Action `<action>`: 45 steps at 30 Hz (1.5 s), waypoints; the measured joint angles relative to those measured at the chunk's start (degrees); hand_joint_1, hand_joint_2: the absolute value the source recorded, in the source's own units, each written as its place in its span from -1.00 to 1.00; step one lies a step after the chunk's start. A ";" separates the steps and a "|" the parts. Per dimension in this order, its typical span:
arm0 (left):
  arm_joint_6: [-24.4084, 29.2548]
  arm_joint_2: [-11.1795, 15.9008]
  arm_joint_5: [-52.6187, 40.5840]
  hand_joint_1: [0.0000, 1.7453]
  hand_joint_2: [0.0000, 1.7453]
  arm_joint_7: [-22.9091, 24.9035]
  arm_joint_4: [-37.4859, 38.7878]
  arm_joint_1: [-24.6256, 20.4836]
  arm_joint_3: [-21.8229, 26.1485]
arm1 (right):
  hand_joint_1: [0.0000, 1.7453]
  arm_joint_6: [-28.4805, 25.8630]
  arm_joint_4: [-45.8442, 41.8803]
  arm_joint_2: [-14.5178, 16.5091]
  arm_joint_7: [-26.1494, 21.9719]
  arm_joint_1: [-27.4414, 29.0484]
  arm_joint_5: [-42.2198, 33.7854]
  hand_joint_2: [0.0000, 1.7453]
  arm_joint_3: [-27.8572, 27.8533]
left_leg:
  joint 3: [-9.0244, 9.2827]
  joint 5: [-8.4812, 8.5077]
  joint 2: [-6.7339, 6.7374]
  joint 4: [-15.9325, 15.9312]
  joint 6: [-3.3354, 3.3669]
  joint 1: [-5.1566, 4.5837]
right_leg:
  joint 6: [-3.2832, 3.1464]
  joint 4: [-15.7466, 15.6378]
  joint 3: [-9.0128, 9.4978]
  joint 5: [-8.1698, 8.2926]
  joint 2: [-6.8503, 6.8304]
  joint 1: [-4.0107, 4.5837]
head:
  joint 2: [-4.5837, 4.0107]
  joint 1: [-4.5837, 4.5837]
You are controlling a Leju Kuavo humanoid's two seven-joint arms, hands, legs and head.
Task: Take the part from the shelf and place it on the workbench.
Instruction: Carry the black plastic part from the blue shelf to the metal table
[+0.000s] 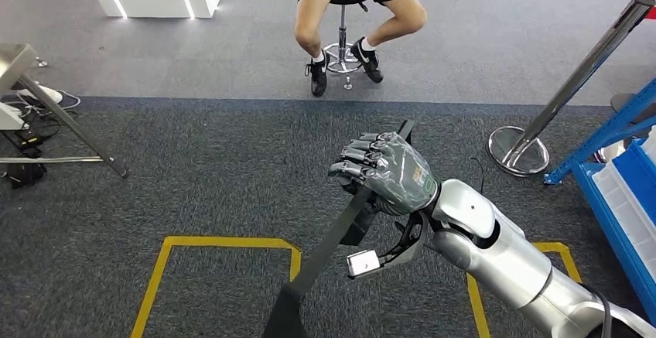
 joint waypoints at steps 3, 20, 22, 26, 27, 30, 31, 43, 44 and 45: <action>0.16 -0.05 0.08 -1.00 1.00 -0.79 0.01 -0.21 0.04 | 1.00 -0.05 -0.30 -0.34 0.41 0.37 0.27 1.00 -0.69 | -2.96 -7.52 3.72 10.64 -1.29 1.20 | -0.17 -0.25 -1.86 1.51 -2.44 0.12 | 0.00 -0.23; 0.64 -0.04 0.26 -1.00 1.00 -3.56 0.01 -0.22 0.20 | 1.00 -0.95 -1.77 -2.26 1.32 5.24 1.35 1.00 -3.55 | 10.90 -4.31 3.11 -4.44 1.78 1.22 | 3.14 16.57 -11.41 -3.47 -0.76 -0.46 | -0.01 -0.12; 0.63 -0.04 0.26 -1.00 1.00 -3.56 0.01 -0.20 0.20 | 1.00 -0.96 -1.78 -2.29 1.32 5.38 1.37 1.00 -3.63 | 10.70 -4.50 1.21 -3.79 1.71 1.12 | 2.78 10.75 -8.59 0.20 0.24 -0.44 | -0.02 -0.11; 0.63 -0.04 0.26 -1.00 1.00 -3.62 0.03 -0.18 0.20 | 1.00 -0.98 -1.89 -2.55 1.33 5.54 1.40 1.00 -3.81 | 9.20 -4.94 -1.80 -2.33 0.79 1.25 | 2.31 2.46 -4.75 2.20 3.56 -0.48 | -0.02 -0.08; 0.63 -0.05 0.27 -1.00 1.00 -3.64 0.03 -0.09 0.20 | 1.00 -0.98 -1.96 -2.60 1.33 5.52 1.43 1.00 -3.84 | 8.83 -4.84 -2.47 -2.40 0.52 1.42 | 2.15 2.23 -4.71 2.13 2.96 -0.46 | -0.01 -0.06; 0.69 -0.05 0.31 -1.00 1.00 -3.64 0.03 -0.09 0.21 | 1.00 -0.82 -2.13 -2.56 1.46 4.99 1.50 1.00 -3.85 | 7.53 -6.29 0.04 -0.30 -0.44 1.29 | 1.29 1.11 -3.94 2.29 0.97 -0.77 | 0.00 -0.05; 0.75 -0.05 0.32 -1.00 1.00 -3.57 0.03 -0.20 0.21 | 1.00 -0.73 -2.15 -2.53 1.62 4.76 1.59 1.00 -3.85 | 6.15 -7.76 1.85 2.48 -0.75 1.29 | 1.04 0.80 -3.67 2.28 0.34 -0.76 | 0.00 -0.06; -3.27 1.83 1.61 -1.00 1.00 -7.32 0.16 0.41 0.97 | 1.00 0.19 0.10 -1.89 3.20 2.93 2.03 1.00 -3.84 | 6.58 -1.89 4.55 -3.15 -0.89 1.54 | 1.64 0.89 -2.27 0.90 -2.40 -0.32 | -0.01 -0.03; -3.70 2.07 1.74 -1.00 1.00 -7.70 0.41 0.38 1.08 | 1.00 0.34 0.61 -1.78 3.35 2.62 1.91 1.00 -3.82 | 6.57 -1.91 4.51 -3.17 -0.97 1.48 | 1.63 0.79 -2.22 0.93 -2.47 -0.39 | -0.02 -0.02; -4.05 2.36 1.87 -1.00 1.00 -8.07 0.80 0.31 1.19 | 1.00 0.48 1.19 -1.65 3.51 2.23 1.73 1.00 -3.77 | 6.57 -1.93 4.49 -3.18 -0.91 1.38 | 1.75 0.68 -2.17 0.98 -2.53 -0.48 | -0.02 -0.03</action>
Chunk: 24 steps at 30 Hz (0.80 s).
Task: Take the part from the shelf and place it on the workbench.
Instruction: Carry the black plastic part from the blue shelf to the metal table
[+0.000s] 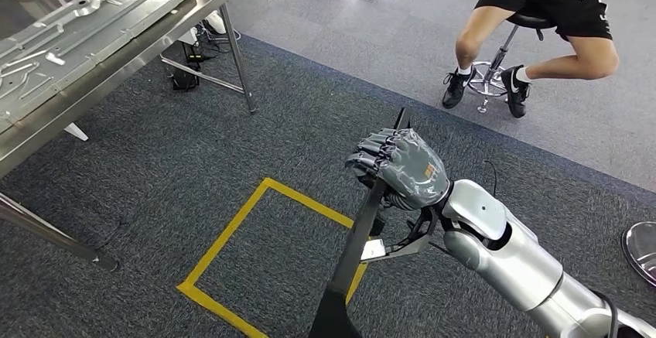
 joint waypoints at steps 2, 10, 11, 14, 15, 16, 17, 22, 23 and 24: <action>-0.33 0.52 0.19 -1.00 1.00 -0.86 1.19 -0.24 0.32 | 1.00 0.19 1.34 0.25 0.22 -0.74 -0.44 1.00 0.13 | -0.02 -0.02 0.01 0.00 0.11 -0.07 | 0.21 -0.27 0.09 0.14 0.01 -0.06 | 0.00 0.01; 0.02 2.21 -0.16 -1.00 1.00 -2.81 5.53 -1.10 1.78 | 1.00 0.07 4.36 0.87 0.22 -2.36 -1.21 1.00 0.91 | -0.40 -0.48 -0.03 0.31 1.62 -0.51 | 1.72 -0.84 0.35 0.70 -0.04 -0.39 | 0.01 0.00; 0.01 2.35 -0.30 -1.00 1.00 -2.91 5.79 -1.16 1.98 | 1.00 0.02 4.57 0.91 0.21 -2.49 -1.28 1.00 1.02 | -0.27 -0.62 -0.06 -0.09 2.13 -0.48 | 2.02 -0.67 0.47 1.05 -0.05 -0.43 | 0.01 0.01; -0.10 2.61 -0.65 -1.00 1.00 -3.10 6.33 -1.40 2.55 | 1.00 -0.14 5.12 1.05 0.18 -3.04 -1.60 1.00 1.22 | 1.77 -0.36 -0.14 -1.93 3.63 -0.25 | 2.33 1.67 -0.32 0.35 0.51 -0.60 | 0.02 -0.02; -0.14 2.67 -0.78 -1.00 1.00 -3.14 6.47 -1.49 2.72 | 1.00 -0.17 5.27 1.09 0.19 -3.27 -1.73 1.00 1.26 | 2.37 -0.22 -0.16 -2.20 3.85 -0.23 | 2.20 4.02 -1.63 -1.04 0.88 -0.58 | 0.01 -0.03; -0.15 2.69 -0.91 -1.00 1.00 -3.16 6.60 -1.57 2.88 | 1.00 -0.19 5.44 1.13 0.20 -3.45 -1.84 1.00 1.31 | 2.61 -0.28 -0.19 -2.24 3.97 -0.28 | 2.13 7.41 -3.52 -2.67 1.24 -0.50 | 0.01 -0.04; -0.16 2.72 -1.04 -1.00 1.00 -3.16 6.68 -1.64 3.03 | 1.00 -0.18 5.64 1.16 0.22 -3.57 -1.90 1.00 1.37 | 2.72 -0.44 -0.28 -2.20 4.00 -0.32 | 2.15 11.05 -5.81 -4.07 1.46 -0.42 | 0.00 -0.04; -0.21 2.75 -1.28 -1.00 1.00 -3.16 7.02 -1.71 3.60 | 1.00 -0.15 6.50 1.33 0.27 -3.69 -1.93 1.00 1.61 | 4.35 -2.53 -1.01 -1.22 2.89 -0.02 | 2.31 6.63 -6.34 1.80 1.73 -0.67 | -0.01 -0.03; -0.23 2.75 -1.28 -1.00 1.00 -3.18 7.10 -1.75 3.69 | 1.00 -0.14 6.63 1.36 0.29 -3.80 -1.94 1.00 1.64 | 4.49 -3.08 -1.12 -0.80 2.45 0.05 | 2.16 3.55 -5.35 2.93 1.79 -0.51 | -0.01 0.03; -0.24 2.76 -1.29 -1.00 1.00 -3.20 7.19 -1.83 3.77 | 1.00 -0.13 6.75 1.40 0.32 -3.86 -1.95 1.00 1.67 | 4.39 -3.52 -1.20 -0.50 1.99 0.07 | 1.82 1.65 -4.73 3.49 1.87 -0.35 | 0.00 0.07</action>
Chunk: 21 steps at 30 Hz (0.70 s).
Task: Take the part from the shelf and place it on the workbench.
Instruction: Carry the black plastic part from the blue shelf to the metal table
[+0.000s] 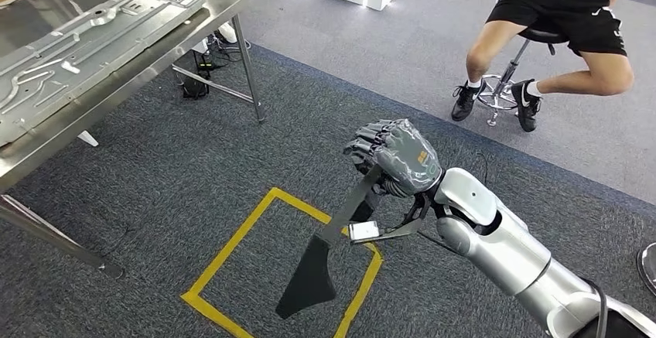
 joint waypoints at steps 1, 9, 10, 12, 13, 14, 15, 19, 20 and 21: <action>0.00 0.01 0.00 -1.00 1.00 0.00 0.07 -0.03 0.04 | 1.00 0.01 0.11 0.04 0.03 -0.04 -0.01 1.00 0.03 | -0.14 -0.24 -0.03 0.20 -0.46 -0.04 | -0.47 -0.52 0.04 -0.39 0.08 0.19 | 0.01 0.03; -0.37 0.16 -0.31 -1.00 1.00 -0.12 0.37 -0.05 0.36 | 1.00 -0.04 0.20 0.09 -0.03 -0.18 -0.34 1.00 0.03 | -10.35 -3.93 0.85 16.26 -2.33 0.37 | -3.17 -1.69 4.09 -2.90 -0.11 0.66 | 0.01 0.00; -0.43 0.16 -0.37 -1.00 1.00 -0.13 0.39 0.08 0.44 | 1.00 -0.04 0.22 0.09 -0.08 -0.17 -0.39 1.00 0.03 | -11.74 -4.99 0.89 16.98 -2.29 0.37 | -3.21 -1.72 4.86 -3.50 -0.10 0.79 | 0.01 -0.01; -0.51 0.17 -0.47 -1.00 1.00 -0.14 0.46 0.33 0.63 | 1.00 -0.03 0.28 0.09 -0.13 -0.21 -0.47 1.00 0.04 | -11.99 -3.34 0.93 13.11 -1.74 0.29 | -3.24 -1.76 6.71 -4.85 -0.05 1.14 | 0.01 0.01; -0.52 0.23 -0.54 -1.00 1.00 -0.14 0.51 0.48 0.76 | 1.00 -0.02 0.33 0.09 -0.13 -0.26 -0.51 1.00 0.05 | -11.30 -0.24 0.93 9.40 -1.17 0.15 | -3.23 -1.83 7.49 -5.56 -0.04 1.25 | 0.01 0.02; -0.51 0.32 -0.67 -1.00 1.00 -0.15 0.56 0.59 0.91 | 1.00 0.00 0.41 0.13 -0.15 -0.37 -0.58 1.00 0.10 | -10.63 3.02 0.85 5.92 -0.60 -0.16 | -3.12 -1.82 8.31 -6.28 0.03 1.41 | 0.01 0.03; -0.51 0.44 -0.83 -1.00 1.00 -0.19 0.60 0.64 1.07 | 1.00 0.01 0.49 0.17 -0.17 -0.47 -0.67 1.00 0.17 | -9.96 5.35 0.83 3.40 -0.12 -0.46 | -2.92 -1.87 8.91 -7.00 0.12 1.45 | 0.01 0.04; -0.64 0.86 -1.48 -1.00 1.00 -0.49 0.63 0.44 1.75 | 1.00 -0.03 0.67 0.30 -0.28 -0.68 -0.97 1.00 0.39 | -7.24 5.93 0.73 0.72 0.99 -1.17 | -1.68 0.43 9.99 -7.21 0.28 1.01 | 0.01 0.04; -0.69 0.90 -1.61 -1.00 1.00 -0.54 0.63 0.46 1.90 | 1.00 -0.02 0.71 0.31 -0.28 -0.86 -1.05 1.00 0.42 | -6.34 5.65 0.74 0.43 1.31 -1.18 | -1.53 2.62 8.94 -6.93 0.27 0.89 | 0.01 0.05; -0.74 0.95 -1.72 -1.00 1.00 -0.60 0.63 0.43 2.07 | 1.00 -0.02 0.77 0.31 -0.28 -1.01 -1.13 1.00 0.45 | -5.44 5.33 0.74 0.18 1.56 -1.13 | -1.47 5.62 7.11 -7.06 0.26 0.83 | 0.01 0.05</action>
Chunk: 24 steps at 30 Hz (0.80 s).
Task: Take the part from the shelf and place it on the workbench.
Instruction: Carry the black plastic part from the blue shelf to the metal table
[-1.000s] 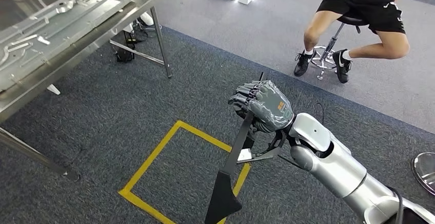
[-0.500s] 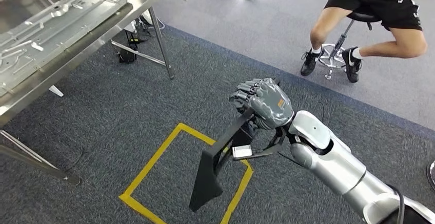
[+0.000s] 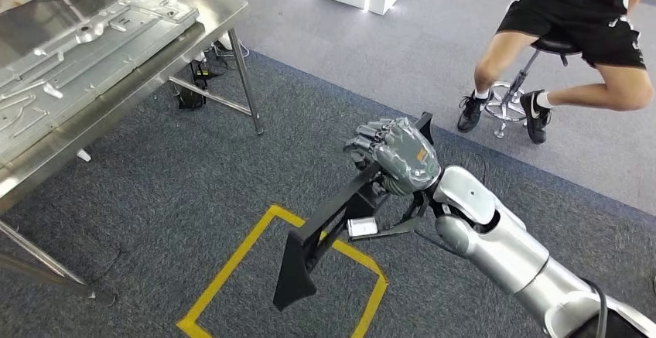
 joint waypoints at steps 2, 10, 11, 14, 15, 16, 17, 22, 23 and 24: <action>-0.08 0.09 -0.31 -1.00 1.00 -0.09 0.00 -0.07 0.38 | 1.00 0.01 0.18 -0.03 0.00 -0.14 -0.16 1.00 0.09 | 1.22 -1.05 -0.03 -0.10 0.32 0.00 | 0.16 6.27 -4.88 -2.33 -0.02 -0.01 | 0.01 -0.03; -0.32 0.17 -0.86 -1.00 1.00 -0.20 0.24 0.34 1.28 | 1.00 0.19 0.59 -0.60 0.05 0.30 -0.43 1.00 0.47 | 7.68 -7.67 -0.70 0.66 -1.06 -0.16 | -0.51 -4.37 -9.55 7.50 0.07 0.50 | -0.01 -0.07; -0.26 0.17 -0.97 -1.00 1.00 -0.18 0.29 0.21 1.35 | 1.00 0.29 0.67 -0.58 0.10 0.09 -0.33 1.00 0.54 | 8.06 -7.89 -0.76 0.89 -1.41 -0.20 | -0.85 -4.73 -9.32 8.01 0.10 0.62 | -0.01 -0.12; -0.09 0.28 -1.37 -1.00 1.00 -0.15 0.31 -0.08 1.75 | 1.00 0.54 0.73 -0.44 0.46 -0.86 0.05 1.00 0.68 | 6.52 -6.44 -0.50 4.70 -2.44 -0.11 | -1.97 -5.89 -7.07 7.05 0.06 0.34 | 0.00 -0.16; -0.05 0.31 -1.51 -1.00 1.00 -0.16 0.31 -0.18 1.94 | 1.00 0.64 0.74 -0.39 0.59 -1.09 0.17 1.00 0.73 | 4.74 -6.12 -0.37 7.76 -2.79 0.06 | -2.23 -6.38 -6.03 6.61 0.02 0.29 | 0.00 -0.19; -0.03 0.30 -1.65 -1.00 1.00 -0.17 0.31 -0.22 2.13 | 1.00 0.74 0.77 -0.35 0.69 -1.26 0.28 1.00 0.80 | 2.49 -6.45 -0.24 11.11 -3.12 0.33 | -2.40 -6.81 -4.99 6.01 -0.05 0.32 | 0.00 -0.22; 0.03 0.28 -1.75 -1.00 1.00 -0.18 0.31 -0.22 2.31 | 1.00 0.85 0.78 -0.28 0.81 -1.39 0.35 1.00 0.88 | 0.16 -7.94 -0.16 13.89 -3.39 0.60 | -2.45 -7.14 -3.94 5.34 -0.11 0.35 | 0.00 -0.25; 0.31 0.11 -2.05 -1.00 1.00 -0.04 0.48 0.49 2.84 | 1.00 1.02 0.84 0.24 1.30 -1.96 0.59 1.00 1.21 | -5.14 -10.37 0.15 9.57 -3.94 1.82 | -2.00 -7.83 2.18 0.75 -0.05 0.37 | -0.01 -0.25; 0.33 0.08 -2.09 -1.00 1.00 -0.04 0.53 0.68 2.92 | 1.00 1.04 0.92 0.38 1.32 -2.08 0.61 1.00 1.27 | -5.21 -5.87 0.19 6.36 -3.83 1.75 | -1.75 -7.72 3.32 -0.30 0.02 0.40 | -0.02 -0.23; 0.34 0.07 -2.14 -1.00 1.00 -0.05 0.58 0.81 3.01 | 1.00 1.05 1.01 0.52 1.35 -2.16 0.64 1.00 1.32 | -5.03 -1.88 0.24 3.99 -3.61 1.57 | -1.42 -7.67 4.12 -1.36 0.13 0.37 | -0.01 -0.22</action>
